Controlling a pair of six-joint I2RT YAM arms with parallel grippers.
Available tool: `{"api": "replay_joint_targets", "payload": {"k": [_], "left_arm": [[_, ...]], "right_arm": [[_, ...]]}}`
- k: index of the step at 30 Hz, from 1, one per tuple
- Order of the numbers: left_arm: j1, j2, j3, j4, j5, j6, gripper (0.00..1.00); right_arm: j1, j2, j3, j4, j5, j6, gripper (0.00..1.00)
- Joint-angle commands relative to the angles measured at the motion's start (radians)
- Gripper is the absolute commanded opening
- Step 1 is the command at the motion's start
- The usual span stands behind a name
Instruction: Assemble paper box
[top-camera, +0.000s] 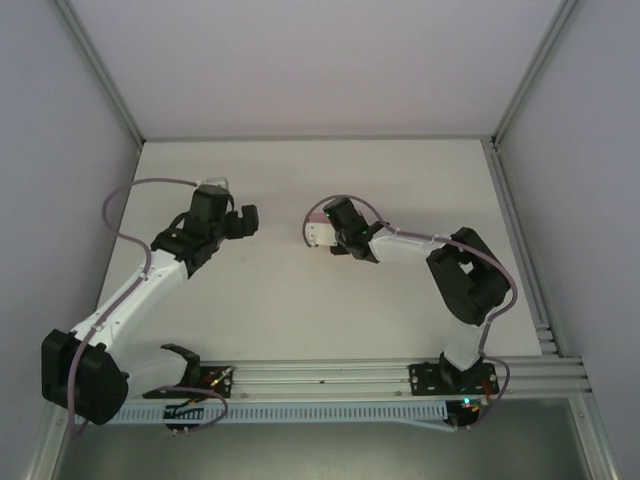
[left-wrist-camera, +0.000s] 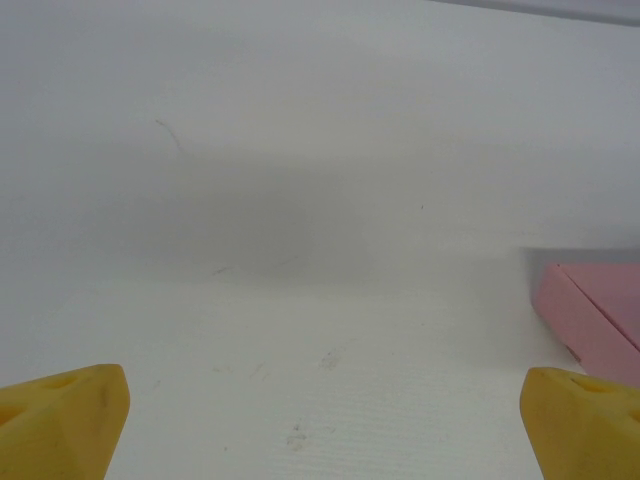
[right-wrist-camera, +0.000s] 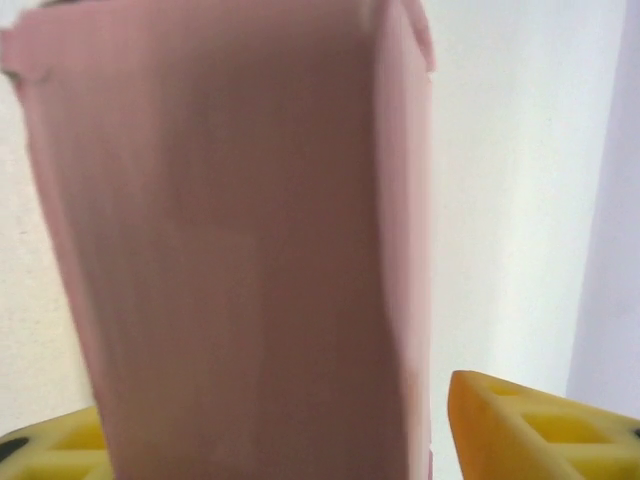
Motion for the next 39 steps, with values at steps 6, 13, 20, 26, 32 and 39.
{"api": "replay_joint_targets", "payload": {"k": [6, 13, 20, 26, 32, 39], "left_arm": [[0.009, -0.016, 0.032, -0.018, -0.02, 0.007, 1.0], [0.01, -0.027, 0.04, -0.015, -0.006, 0.019, 1.0], [0.012, -0.114, 0.002, 0.077, -0.032, 0.066, 1.0], [0.088, -0.24, -0.277, 0.581, -0.175, 0.231, 1.0], [0.271, -0.153, -0.422, 0.797, -0.157, 0.321, 1.0], [0.407, -0.062, -0.642, 1.137, -0.028, 0.355, 1.0]], "right_arm": [[0.011, -0.055, 0.16, -0.416, -0.125, 0.166, 0.95], [0.012, -0.147, 0.203, -0.509, -0.203, 0.258, 1.0], [-0.01, -0.4, 0.092, -0.375, -0.183, 0.379, 1.0], [-0.198, -0.613, -0.144, -0.038, -0.015, 0.735, 1.0], [-0.44, -0.734, -0.438, 0.287, 0.003, 0.952, 1.0], [-0.605, -0.675, -0.645, 0.525, -0.009, 1.061, 1.0]]}}
